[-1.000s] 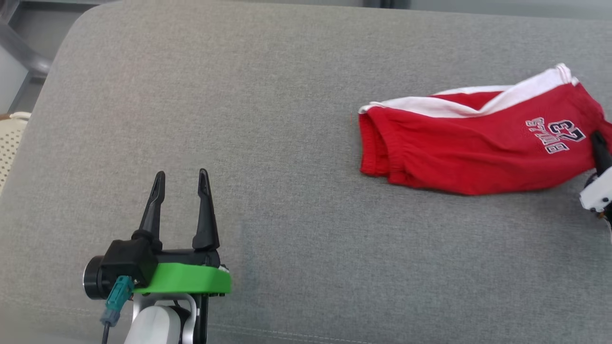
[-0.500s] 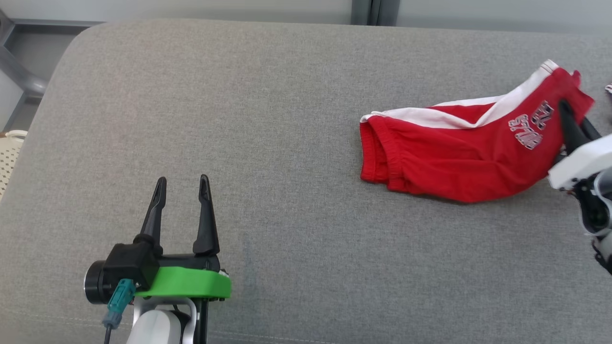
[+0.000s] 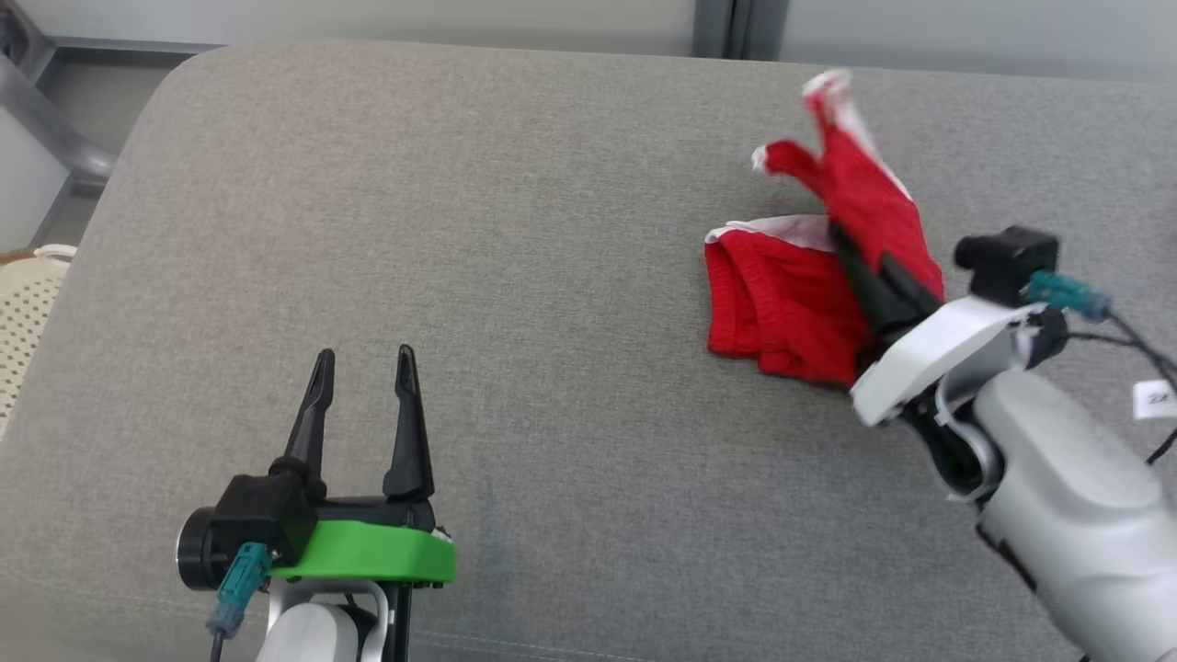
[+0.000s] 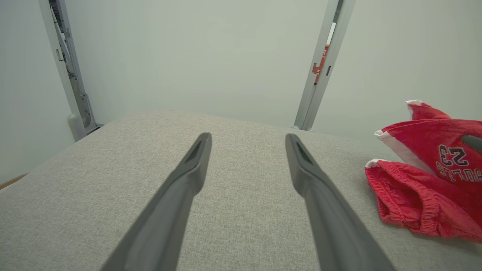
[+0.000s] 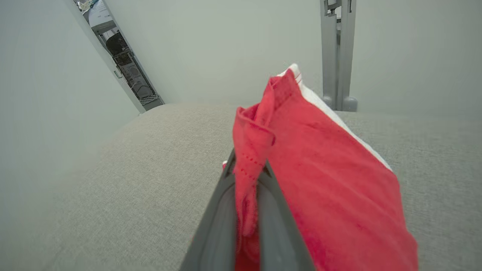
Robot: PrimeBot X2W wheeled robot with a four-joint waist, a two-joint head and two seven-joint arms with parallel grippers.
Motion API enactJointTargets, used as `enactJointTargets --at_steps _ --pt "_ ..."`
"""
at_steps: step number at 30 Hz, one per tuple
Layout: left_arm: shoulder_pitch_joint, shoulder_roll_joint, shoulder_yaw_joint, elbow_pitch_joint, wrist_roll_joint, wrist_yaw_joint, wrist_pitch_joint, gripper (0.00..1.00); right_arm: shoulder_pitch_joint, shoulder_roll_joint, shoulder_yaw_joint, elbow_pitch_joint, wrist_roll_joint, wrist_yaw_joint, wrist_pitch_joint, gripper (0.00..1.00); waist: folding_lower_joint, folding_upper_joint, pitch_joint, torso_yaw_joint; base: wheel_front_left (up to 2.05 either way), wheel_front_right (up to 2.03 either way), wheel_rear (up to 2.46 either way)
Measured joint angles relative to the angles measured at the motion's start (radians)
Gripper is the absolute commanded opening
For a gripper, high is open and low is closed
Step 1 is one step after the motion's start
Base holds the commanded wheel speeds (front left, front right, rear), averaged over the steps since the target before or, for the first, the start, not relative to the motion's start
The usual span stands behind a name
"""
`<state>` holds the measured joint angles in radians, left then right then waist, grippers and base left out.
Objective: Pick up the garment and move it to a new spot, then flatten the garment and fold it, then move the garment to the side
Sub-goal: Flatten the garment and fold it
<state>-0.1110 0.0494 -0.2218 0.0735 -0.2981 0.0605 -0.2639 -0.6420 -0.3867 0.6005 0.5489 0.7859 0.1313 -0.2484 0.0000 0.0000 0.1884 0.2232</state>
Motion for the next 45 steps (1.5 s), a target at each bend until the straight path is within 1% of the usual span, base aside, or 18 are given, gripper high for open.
enactJointTargets --at_steps 3,7,8,9,12,15,18,20,23,25,26,27,28,37,40,45 --pt "-0.001 0.0 -0.011 0.0 -0.007 0.001 0.0 1.0 0.028 0.045 0.022 0.017 -0.009 0.0 0.004 0.0 0.0 0.0 0.006 0.016 0.0 0.0 0.0" --pt "-0.002 0.0 -0.015 0.0 -0.011 0.006 0.0 1.0 0.063 0.089 0.036 0.051 -0.012 0.0 0.005 0.0 0.0 0.0 0.014 0.031 0.0 0.0 0.0" --pt "-0.002 0.0 -0.016 0.0 -0.011 0.01 0.0 1.0 0.07 0.1 0.038 0.058 -0.01 0.0 0.004 0.3 0.0 0.0 0.017 0.032 0.0 0.0 0.0" --pt "-0.002 0.0 -0.016 0.0 -0.011 0.01 0.0 1.0 0.074 0.109 0.04 0.06 -0.01 0.0 0.003 1.0 0.0 0.0 0.018 0.033 0.0 0.0 0.0" --pt "-0.002 0.0 -0.015 0.0 -0.012 0.011 0.0 1.0 0.08 0.118 0.035 0.057 -0.01 0.0 -0.003 1.0 0.0 0.0 0.016 0.029 0.0 0.0 0.0" --pt "-0.002 0.0 -0.014 0.001 -0.012 0.011 0.0 1.0 0.08 0.09 0.001 0.026 -0.011 0.0 -0.009 1.0 0.0 0.0 0.014 0.022 0.0 0.0 0.0" --pt "-0.002 0.0 -0.011 0.001 -0.01 0.011 0.0 1.0 0.079 0.046 -0.067 -0.015 -0.016 0.0 -0.012 1.0 0.0 0.0 0.011 0.015 0.0 0.0 0.0" --pt "-0.002 0.0 -0.011 0.001 -0.009 0.011 0.0 1.0 0.081 0.016 -0.135 -0.04 -0.024 0.0 -0.013 1.0 0.0 0.0 0.009 0.011 0.0 0.0 0.0" --pt "-0.002 0.0 -0.012 0.002 -0.009 0.01 0.0 1.0 0.1 -0.015 -0.216 -0.049 -0.042 0.0 -0.013 1.0 0.0 0.0 0.007 0.011 0.0 0.0 0.0" --pt "-0.002 0.0 -0.015 0.002 -0.009 0.009 0.0 1.0 0.117 -0.028 -0.251 -0.048 -0.066 0.0 -0.013 1.0 0.0 0.0 0.008 0.014 0.0 0.0 0.0" --pt "-0.002 0.0 -0.016 0.002 -0.009 0.009 0.0 1.0 0.122 -0.03 -0.265 -0.044 -0.074 0.0 -0.013 0.77 0.0 0.0 0.009 0.016 0.0 0.0 0.0" --pt "-0.002 0.0 -0.017 0.002 -0.009 0.009 0.0 1.0 0.126 -0.029 -0.273 -0.039 -0.078 0.0 -0.013 0.27 0.0 0.0 0.01 0.018 0.0 0.0 0.0" --pt "-0.002 0.0 -0.018 0.002 -0.009 0.008 0.0 1.0 0.129 -0.027 -0.277 -0.033 -0.081 0.0 -0.013 0.0 0.0001 0.0 0.01 0.02 0.0 0.0 0.0" --pt "-0.004 0.0 -0.033 0.008 -0.008 0.007 0.0 1.0 0.148 0.044 -0.21 0.06 -0.14 0.0 -0.013 0.0 0.0 0.0 0.024 0.044 0.0 0.0 0.0" --pt "-0.006 0.0 -0.036 0.009 -0.008 0.007 0.0 1.0 0.144 0.084 -0.181 0.078 -0.159 0.0 -0.013 0.0 0.0 0.0 0.031 0.051 0.0 0.0 0.0" --pt "-0.009 0.0 -0.038 0.009 -0.008 0.007 0.0 1.0 0.131 0.152 -0.084 0.083 -0.209 0.0 -0.013 0.0 0.0 0.0 0.041 0.056 0.0 0.0 0.0"
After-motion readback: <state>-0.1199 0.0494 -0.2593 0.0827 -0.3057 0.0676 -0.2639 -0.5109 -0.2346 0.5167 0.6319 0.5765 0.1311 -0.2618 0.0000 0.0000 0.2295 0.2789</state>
